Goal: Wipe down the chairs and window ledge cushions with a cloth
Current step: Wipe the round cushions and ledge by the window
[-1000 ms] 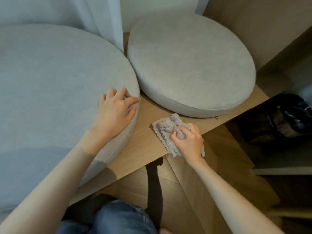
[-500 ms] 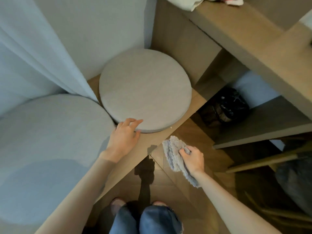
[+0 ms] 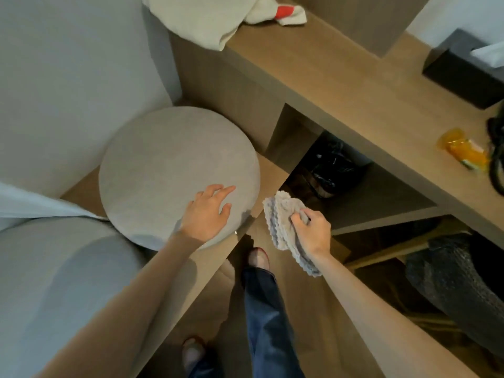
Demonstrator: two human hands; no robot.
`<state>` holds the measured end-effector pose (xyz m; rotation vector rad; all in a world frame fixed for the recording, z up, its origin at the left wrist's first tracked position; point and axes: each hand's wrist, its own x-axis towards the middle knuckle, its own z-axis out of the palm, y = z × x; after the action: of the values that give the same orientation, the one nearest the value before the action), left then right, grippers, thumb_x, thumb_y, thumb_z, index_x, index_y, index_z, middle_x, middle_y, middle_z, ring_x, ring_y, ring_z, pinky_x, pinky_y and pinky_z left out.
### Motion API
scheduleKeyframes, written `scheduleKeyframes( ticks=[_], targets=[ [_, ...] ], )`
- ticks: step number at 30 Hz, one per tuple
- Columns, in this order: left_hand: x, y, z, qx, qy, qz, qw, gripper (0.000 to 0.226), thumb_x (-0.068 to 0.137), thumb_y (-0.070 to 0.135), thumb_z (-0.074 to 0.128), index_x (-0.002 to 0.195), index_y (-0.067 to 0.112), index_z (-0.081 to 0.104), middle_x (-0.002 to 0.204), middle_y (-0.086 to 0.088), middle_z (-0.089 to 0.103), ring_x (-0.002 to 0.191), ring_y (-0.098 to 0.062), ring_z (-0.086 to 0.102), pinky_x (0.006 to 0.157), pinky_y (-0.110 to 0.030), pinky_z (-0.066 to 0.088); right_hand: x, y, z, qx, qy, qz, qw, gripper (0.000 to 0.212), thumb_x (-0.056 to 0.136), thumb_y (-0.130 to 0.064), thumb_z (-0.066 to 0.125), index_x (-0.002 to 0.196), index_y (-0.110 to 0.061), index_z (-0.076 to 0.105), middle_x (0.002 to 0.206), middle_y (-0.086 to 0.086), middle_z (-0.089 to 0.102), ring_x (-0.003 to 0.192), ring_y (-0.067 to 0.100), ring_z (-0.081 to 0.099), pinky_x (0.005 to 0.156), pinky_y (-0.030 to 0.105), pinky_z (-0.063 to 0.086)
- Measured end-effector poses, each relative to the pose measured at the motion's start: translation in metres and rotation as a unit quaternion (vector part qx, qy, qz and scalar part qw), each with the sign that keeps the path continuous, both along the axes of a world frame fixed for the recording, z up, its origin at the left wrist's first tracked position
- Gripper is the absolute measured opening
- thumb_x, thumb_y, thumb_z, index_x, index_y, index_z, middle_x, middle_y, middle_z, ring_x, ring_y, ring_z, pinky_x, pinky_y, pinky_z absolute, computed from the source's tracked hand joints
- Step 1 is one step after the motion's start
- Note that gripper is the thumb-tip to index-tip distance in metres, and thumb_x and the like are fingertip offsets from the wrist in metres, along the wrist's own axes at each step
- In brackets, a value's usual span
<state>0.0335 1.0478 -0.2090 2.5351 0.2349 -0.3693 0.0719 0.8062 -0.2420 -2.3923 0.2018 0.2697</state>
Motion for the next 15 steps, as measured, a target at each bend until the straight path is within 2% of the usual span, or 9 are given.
scheduleKeyframes(
  ticks=[2, 4, 5, 7, 9, 13, 15],
  targets=[
    [0.03, -0.004, -0.02, -0.015, 0.008, 0.026, 1.0, 0.045, 0.099, 0.026, 0.044, 0.143, 0.027, 0.041, 0.147, -0.003, 0.039, 0.129, -0.026, 0.042, 0.107, -0.039, 0.035, 0.042, 0.002, -0.016, -0.014, -0.002, 0.016, 1.0, 0.019, 0.092, -0.028, 0.057, 0.097, -0.014, 0.07, 0.102, 0.007, 0.063, 0.086, 0.015, 0.058, 0.075, 0.025, 0.042],
    [0.061, -0.008, -0.043, -0.02, 0.017, 0.058, 0.998, 0.045, 0.097, 0.022, 0.048, 0.141, 0.024, 0.044, 0.147, -0.005, 0.039, 0.129, -0.028, 0.042, 0.107, -0.043, 0.036, 0.083, 0.003, -0.035, -0.036, -0.001, 0.041, 0.999, 0.016, 0.093, -0.027, 0.056, 0.082, -0.017, 0.064, 0.098, 0.008, 0.062, 0.089, 0.018, 0.058, 0.073, 0.023, 0.036],
    [0.075, -0.01, -0.055, -0.013, 0.035, 0.07, 0.997, 0.045, 0.097, 0.022, 0.047, 0.142, 0.025, 0.043, 0.148, -0.005, 0.037, 0.131, -0.029, 0.04, 0.108, -0.045, 0.035, 0.103, 0.004, -0.046, -0.047, 0.003, 0.048, 0.998, 0.019, 0.093, -0.028, 0.055, 0.083, -0.015, 0.063, 0.1, 0.008, 0.061, 0.092, 0.02, 0.057, 0.074, 0.023, 0.036],
    [0.102, -0.013, -0.081, 0.004, 0.07, 0.083, 0.994, 0.045, 0.099, 0.026, 0.045, 0.143, 0.028, 0.039, 0.152, -0.003, 0.03, 0.134, -0.031, 0.034, 0.108, -0.048, 0.032, 0.14, 0.006, -0.072, -0.068, 0.01, 0.041, 0.997, 0.025, 0.094, -0.03, 0.054, 0.099, -0.009, 0.068, 0.112, 0.009, 0.058, 0.1, 0.022, 0.056, 0.078, 0.024, 0.037],
    [0.123, -0.015, -0.109, 0.012, 0.082, 0.104, 0.991, 0.047, 0.099, 0.028, 0.044, 0.144, 0.031, 0.036, 0.154, -0.002, 0.026, 0.136, -0.032, 0.03, 0.108, -0.05, 0.031, 0.172, 0.012, -0.101, -0.076, 0.012, 0.038, 0.996, 0.03, 0.095, -0.032, 0.053, 0.113, -0.011, 0.065, 0.121, 0.011, 0.054, 0.109, 0.024, 0.053, 0.081, 0.025, 0.038],
    [0.149, -0.013, -0.163, 0.034, 0.092, 0.126, 0.987, 0.051, 0.098, 0.033, 0.045, 0.146, 0.036, 0.031, 0.158, 0.0, 0.015, 0.142, -0.032, 0.016, 0.11, -0.053, 0.026, 0.219, 0.031, -0.164, -0.096, 0.023, 0.049, 0.994, 0.04, 0.095, -0.032, 0.053, 0.132, -0.017, 0.05, 0.133, 0.015, 0.041, 0.124, 0.03, 0.04, 0.094, 0.035, 0.042],
    [0.158, -0.011, -0.19, 0.047, 0.092, 0.125, 0.987, 0.052, 0.097, 0.037, 0.045, 0.146, 0.04, 0.028, 0.159, 0.002, 0.01, 0.143, -0.033, 0.009, 0.112, -0.055, 0.021, 0.235, 0.039, -0.195, -0.091, 0.057, 0.081, 0.991, 0.05, 0.095, -0.034, 0.053, 0.141, -0.021, 0.038, 0.138, 0.017, 0.033, 0.127, 0.034, 0.032, 0.098, 0.042, 0.039]
  ],
)
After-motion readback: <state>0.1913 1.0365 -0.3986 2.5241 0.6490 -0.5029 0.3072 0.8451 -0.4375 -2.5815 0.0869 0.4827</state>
